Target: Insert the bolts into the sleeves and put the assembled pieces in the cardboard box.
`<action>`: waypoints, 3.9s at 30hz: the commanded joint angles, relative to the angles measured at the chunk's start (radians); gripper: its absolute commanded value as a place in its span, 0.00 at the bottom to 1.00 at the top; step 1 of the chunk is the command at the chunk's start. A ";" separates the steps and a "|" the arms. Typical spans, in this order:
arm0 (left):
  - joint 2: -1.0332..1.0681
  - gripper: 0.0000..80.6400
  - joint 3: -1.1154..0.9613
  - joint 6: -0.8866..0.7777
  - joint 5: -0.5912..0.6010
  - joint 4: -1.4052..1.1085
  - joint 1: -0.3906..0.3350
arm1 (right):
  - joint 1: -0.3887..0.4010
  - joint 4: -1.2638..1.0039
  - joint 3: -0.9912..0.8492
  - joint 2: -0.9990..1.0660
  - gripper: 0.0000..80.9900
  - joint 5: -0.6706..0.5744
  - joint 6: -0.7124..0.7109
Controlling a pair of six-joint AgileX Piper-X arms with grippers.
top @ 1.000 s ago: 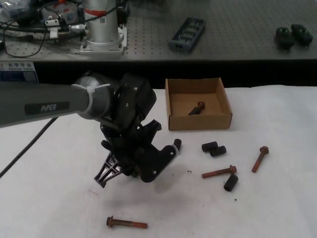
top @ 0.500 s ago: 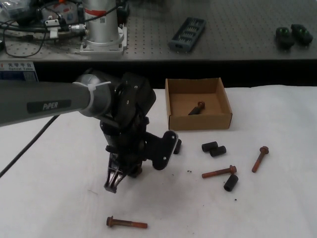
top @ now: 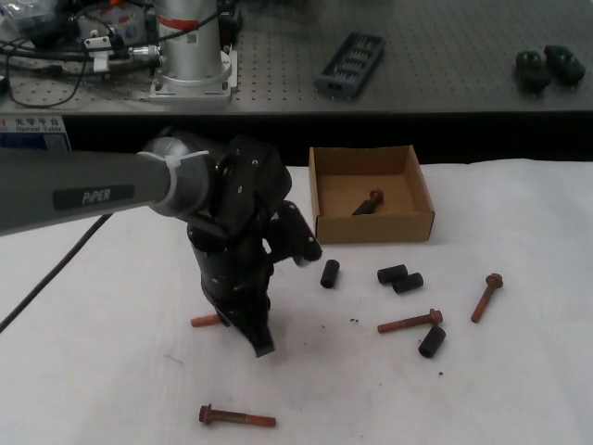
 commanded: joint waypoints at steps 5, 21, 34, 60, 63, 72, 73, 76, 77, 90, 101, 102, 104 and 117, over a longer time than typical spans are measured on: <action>0.040 0.01 0.014 -0.470 0.057 0.064 -0.003 | -0.005 -0.015 -0.001 -0.007 0.74 0.000 -0.008; 0.040 0.01 0.014 -0.938 0.057 0.055 0.000 | -0.005 0.018 -0.001 -0.007 0.74 0.000 -0.008; 0.040 0.09 0.014 -0.917 0.054 0.060 0.000 | -0.005 0.025 -0.001 -0.007 0.74 -0.007 -0.015; 0.040 0.46 -0.089 -0.560 -0.021 0.234 0.000 | -0.005 0.031 -0.001 -0.007 0.74 -0.007 -0.015; 0.040 0.46 -0.089 -0.547 -0.023 0.185 0.000 | -0.005 0.031 -0.001 -0.007 0.74 -0.007 -0.015; 0.040 0.46 -0.089 -0.523 -0.023 0.121 0.000 | -0.005 0.031 -0.001 -0.007 0.74 -0.007 -0.015; 0.040 0.45 -0.089 -0.523 -0.023 0.115 0.000 | -0.005 0.031 -0.001 -0.007 0.74 -0.007 -0.015; 0.040 0.36 -0.089 -0.518 -0.023 0.108 0.000 | -0.005 0.031 -0.001 -0.007 0.74 -0.007 -0.015; 0.040 0.33 -0.089 -0.518 -0.023 0.108 0.000 | -0.005 0.031 -0.001 -0.007 0.74 -0.007 -0.015; 0.040 0.01 -0.089 -0.517 -0.023 0.134 0.000 | -0.005 0.031 -0.001 -0.007 0.74 -0.007 -0.015; -0.057 0.01 -0.089 -0.463 -0.011 0.143 0.000 | -0.005 0.031 -0.001 -0.007 0.74 -0.007 -0.015; -0.081 0.01 -0.089 -0.457 0.000 0.136 0.000 | -0.005 0.031 -0.001 -0.007 0.74 -0.007 -0.015; -0.126 0.01 -0.089 -0.457 0.031 0.122 0.000 | -0.005 0.031 -0.001 -0.007 0.74 -0.007 -0.015; -0.332 0.01 -0.049 -0.480 0.229 0.123 0.000 | -0.005 0.031 -0.001 -0.007 0.74 -0.007 -0.015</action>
